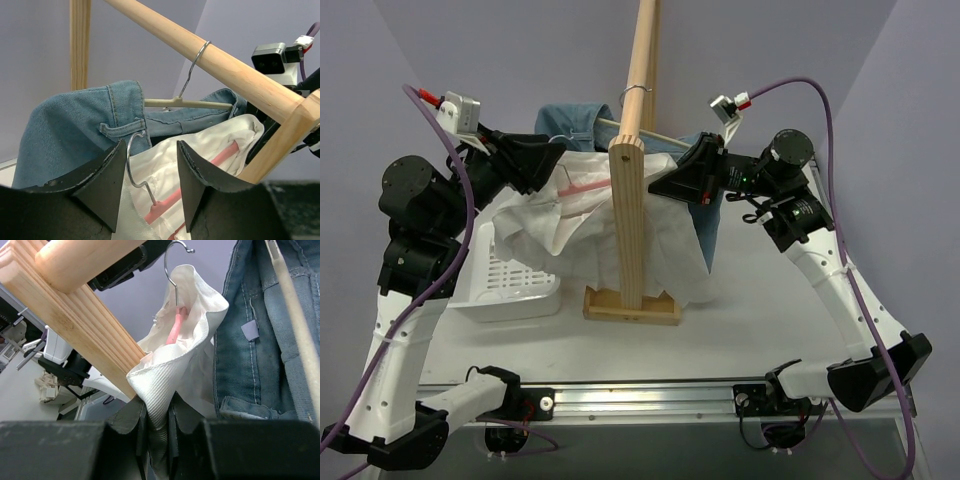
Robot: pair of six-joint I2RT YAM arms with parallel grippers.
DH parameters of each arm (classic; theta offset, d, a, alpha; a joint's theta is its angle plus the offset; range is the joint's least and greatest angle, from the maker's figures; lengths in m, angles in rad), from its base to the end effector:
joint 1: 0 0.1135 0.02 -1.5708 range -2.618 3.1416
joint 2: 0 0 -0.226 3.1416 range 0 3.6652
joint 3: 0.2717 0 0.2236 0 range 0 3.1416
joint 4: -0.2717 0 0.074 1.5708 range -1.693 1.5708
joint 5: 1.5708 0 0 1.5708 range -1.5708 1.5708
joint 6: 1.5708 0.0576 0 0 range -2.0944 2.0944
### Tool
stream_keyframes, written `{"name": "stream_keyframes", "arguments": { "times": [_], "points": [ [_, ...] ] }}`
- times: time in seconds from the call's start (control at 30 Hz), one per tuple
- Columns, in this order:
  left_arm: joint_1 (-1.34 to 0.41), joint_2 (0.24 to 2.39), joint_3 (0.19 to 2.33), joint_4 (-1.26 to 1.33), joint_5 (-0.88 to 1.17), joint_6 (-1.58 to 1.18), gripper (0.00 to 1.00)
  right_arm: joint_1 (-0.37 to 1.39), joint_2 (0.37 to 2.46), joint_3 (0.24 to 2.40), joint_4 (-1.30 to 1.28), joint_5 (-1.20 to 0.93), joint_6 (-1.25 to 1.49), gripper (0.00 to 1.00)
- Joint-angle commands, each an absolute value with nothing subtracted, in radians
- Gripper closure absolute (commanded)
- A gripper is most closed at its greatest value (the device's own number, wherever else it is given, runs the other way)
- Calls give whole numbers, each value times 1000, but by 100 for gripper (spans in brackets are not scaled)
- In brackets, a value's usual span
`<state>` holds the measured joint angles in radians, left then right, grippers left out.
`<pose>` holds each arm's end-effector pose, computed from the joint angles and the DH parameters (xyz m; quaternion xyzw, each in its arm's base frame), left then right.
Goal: Remove the skirt from the hanger
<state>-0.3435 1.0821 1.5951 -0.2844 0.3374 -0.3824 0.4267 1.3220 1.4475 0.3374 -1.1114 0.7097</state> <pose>0.1792 -0.0843 0.5001 0.1195 0.6155 -0.3717 0.6847 0.2150 0.1544 0.4635 -0.3811 0.5057 0.6227 0.4596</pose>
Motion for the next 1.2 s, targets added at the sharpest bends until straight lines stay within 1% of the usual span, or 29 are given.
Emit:
{"name": "stream_keyframes", "arguments": {
  "times": [0.0, 0.07, 0.1, 0.27, 0.43, 0.57, 0.63, 0.67, 0.77, 0.8, 0.87, 0.9, 1.0, 1.03, 1.17],
  "points": [
    [-351, 1103, 1623, -276, 399, -410, 47, 440, 1273, 1460, 460, -1144, 764, 100],
    [-351, 1095, 1611, -270, 390, -411, 41, 439, 1270, 1460, 457, -1149, 761, 100],
    [-351, 1094, 1608, -268, 390, -411, 39, 440, 1269, 1459, 451, -1149, 758, 100],
    [-351, 1112, 1620, -311, 374, -402, 39, 440, 1267, 1453, 440, -1144, 747, 100],
    [-351, 1098, 1600, -305, 322, -407, 31, 440, 1267, 1460, 436, -1149, 747, 100],
    [-351, 1106, 1620, -333, 276, -420, 30, 439, 1267, 1465, 434, -1150, 747, 100],
    [-351, 1118, 1631, -333, 290, -426, 31, 439, 1267, 1466, 433, -1150, 747, 100],
    [-351, 1121, 1635, -333, 301, -434, 37, 439, 1267, 1466, 433, -1152, 747, 100],
    [-351, 1147, 1660, -345, 347, -446, 46, 439, 1269, 1466, 434, -1150, 746, 100],
    [-351, 1157, 1676, -359, 357, -448, 54, 439, 1269, 1466, 436, -1150, 746, 100],
    [-351, 1175, 1683, -359, 396, -451, 62, 440, 1269, 1466, 434, -1149, 746, 100],
    [-351, 1178, 1684, -353, 409, -456, 69, 439, 1269, 1466, 434, -1154, 746, 100],
    [-351, 1189, 1684, -338, 445, -463, 84, 439, 1267, 1468, 417, -1157, 736, 100],
    [-350, 1190, 1684, -333, 457, -463, 97, 439, 1267, 1468, 411, -1157, 732, 100],
    [-350, 1189, 1674, -307, 489, -463, 98, 437, 1264, 1466, 358, -1144, 689, 100]
  ]
}}
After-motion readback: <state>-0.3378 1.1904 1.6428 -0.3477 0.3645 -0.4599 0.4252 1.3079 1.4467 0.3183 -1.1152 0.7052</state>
